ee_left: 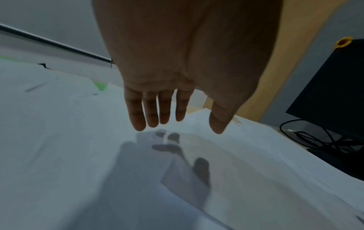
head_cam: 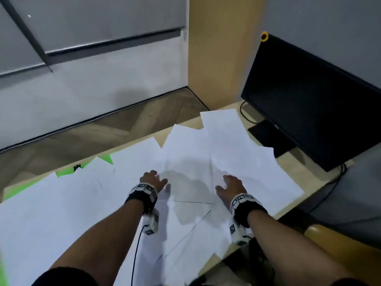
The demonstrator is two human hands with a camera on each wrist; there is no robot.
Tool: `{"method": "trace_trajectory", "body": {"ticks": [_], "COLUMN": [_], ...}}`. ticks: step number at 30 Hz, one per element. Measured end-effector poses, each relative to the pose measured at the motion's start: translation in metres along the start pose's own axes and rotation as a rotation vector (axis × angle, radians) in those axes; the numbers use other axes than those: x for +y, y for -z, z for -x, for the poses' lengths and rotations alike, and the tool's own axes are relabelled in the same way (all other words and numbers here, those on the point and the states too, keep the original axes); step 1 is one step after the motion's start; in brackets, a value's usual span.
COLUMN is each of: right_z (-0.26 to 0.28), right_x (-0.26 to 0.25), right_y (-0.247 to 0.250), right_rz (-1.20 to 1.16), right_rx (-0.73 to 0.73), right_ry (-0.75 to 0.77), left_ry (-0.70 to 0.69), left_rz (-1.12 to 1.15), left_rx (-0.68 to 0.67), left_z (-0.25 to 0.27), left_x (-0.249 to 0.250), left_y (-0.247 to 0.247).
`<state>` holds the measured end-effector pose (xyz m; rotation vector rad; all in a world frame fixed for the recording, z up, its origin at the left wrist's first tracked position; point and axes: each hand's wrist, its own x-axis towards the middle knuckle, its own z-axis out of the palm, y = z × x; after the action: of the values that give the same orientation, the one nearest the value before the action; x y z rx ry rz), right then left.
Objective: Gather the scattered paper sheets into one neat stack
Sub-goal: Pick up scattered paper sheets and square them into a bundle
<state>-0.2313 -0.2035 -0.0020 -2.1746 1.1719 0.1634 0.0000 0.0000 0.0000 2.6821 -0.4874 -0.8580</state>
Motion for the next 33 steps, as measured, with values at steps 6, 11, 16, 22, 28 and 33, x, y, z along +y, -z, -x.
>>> {"method": "trace_trajectory", "body": {"ticks": [6, 11, 16, 22, 28, 33], "right_z": [-0.013, -0.023, -0.029, -0.033, -0.049, -0.051], "right_x": [0.010, 0.023, 0.021, 0.009, 0.014, 0.033], "right_y": [0.000, -0.008, -0.010, 0.003, 0.007, -0.013], "right_rz": [0.084, 0.189, 0.236, 0.177, -0.468, -0.330], "right_rx": [-0.029, -0.133, -0.117, -0.106, -0.170, -0.192], "right_ry": [-0.001, 0.028, 0.010, -0.019, -0.279, -0.208], "left_ry": [0.069, 0.139, 0.121, 0.117, -0.001, 0.054], "left_rz": [-0.146, -0.089, 0.010, 0.275, 0.166, 0.168], "left_rx": [0.029, 0.069, 0.060, 0.054, -0.185, -0.173], "left_z": [-0.004, 0.007, 0.023, 0.038, 0.064, 0.084], "left_x": [0.014, 0.026, 0.035, 0.039, 0.040, 0.005], "left_y": [-0.021, -0.043, -0.063, -0.071, -0.068, -0.068]}}
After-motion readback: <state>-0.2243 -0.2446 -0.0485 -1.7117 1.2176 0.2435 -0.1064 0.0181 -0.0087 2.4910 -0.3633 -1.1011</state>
